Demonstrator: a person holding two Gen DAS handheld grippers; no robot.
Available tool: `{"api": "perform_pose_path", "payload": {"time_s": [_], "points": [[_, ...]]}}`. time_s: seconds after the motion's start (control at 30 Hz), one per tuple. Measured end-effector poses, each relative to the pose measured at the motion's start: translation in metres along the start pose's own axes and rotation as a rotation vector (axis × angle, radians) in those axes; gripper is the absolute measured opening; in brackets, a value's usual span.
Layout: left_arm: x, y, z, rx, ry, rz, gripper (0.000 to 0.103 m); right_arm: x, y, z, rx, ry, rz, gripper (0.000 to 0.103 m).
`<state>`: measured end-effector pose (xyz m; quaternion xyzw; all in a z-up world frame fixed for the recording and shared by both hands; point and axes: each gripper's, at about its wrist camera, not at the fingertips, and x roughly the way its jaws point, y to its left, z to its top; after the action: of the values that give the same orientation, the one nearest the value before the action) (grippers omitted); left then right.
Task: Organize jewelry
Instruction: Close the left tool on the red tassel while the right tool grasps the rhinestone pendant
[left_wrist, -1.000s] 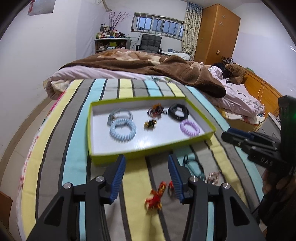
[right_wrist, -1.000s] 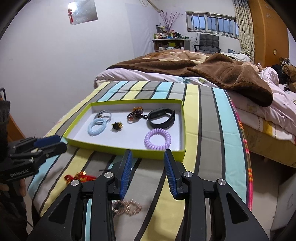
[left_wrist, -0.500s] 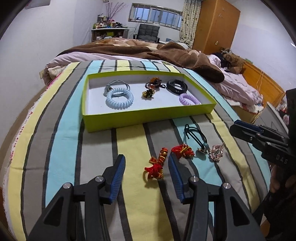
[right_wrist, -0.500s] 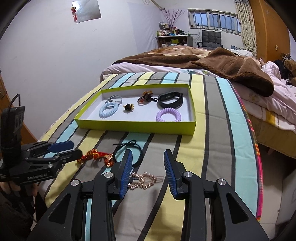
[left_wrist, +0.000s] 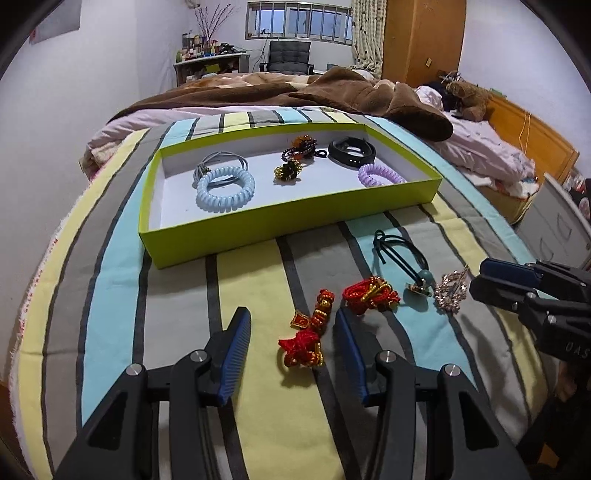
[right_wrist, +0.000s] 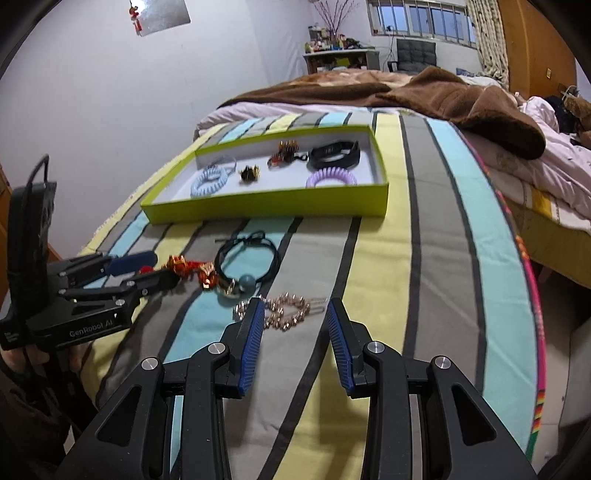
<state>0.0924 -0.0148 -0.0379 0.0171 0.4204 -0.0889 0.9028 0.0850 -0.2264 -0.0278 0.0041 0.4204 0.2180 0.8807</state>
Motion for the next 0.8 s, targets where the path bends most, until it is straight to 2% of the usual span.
{"api": "perform_pose_path", "payload": {"time_s": [0.1, 0.2, 0.27, 0.4, 0.5, 0.7, 0.8], "points": [[-0.001, 0.005, 0.0, -0.009, -0.005, 0.017, 0.034, 0.005, 0.006, -0.003, 0.014, 0.016, 0.019, 0.037], [-0.001, 0.01, 0.0, -0.029, -0.007, -0.003, 0.033, 0.01, 0.013, -0.004, 0.01, 0.032, 0.044, 0.038], [-0.001, 0.009, -0.001, -0.016, -0.009, 0.001, 0.033, 0.013, 0.016, -0.002, 0.009, 0.031, 0.035, 0.042], [-0.002, 0.01, -0.001, -0.021, -0.012, -0.006, 0.033, 0.022, 0.016, 0.007, 0.044, 0.03, 0.028, 0.043], [-0.002, 0.012, -0.001, -0.024, -0.013, -0.016, 0.033, 0.026, 0.021, 0.012, 0.024, 0.028, -0.001, 0.044], [-0.003, 0.012, 0.0, -0.024, -0.015, -0.023, 0.033, 0.024, 0.032, 0.004, -0.117, 0.033, -0.112, 0.044], [-0.003, 0.012, 0.0, -0.016, -0.015, -0.017, 0.033, 0.019, 0.024, -0.001, -0.112, 0.028, -0.146, 0.044]]}}
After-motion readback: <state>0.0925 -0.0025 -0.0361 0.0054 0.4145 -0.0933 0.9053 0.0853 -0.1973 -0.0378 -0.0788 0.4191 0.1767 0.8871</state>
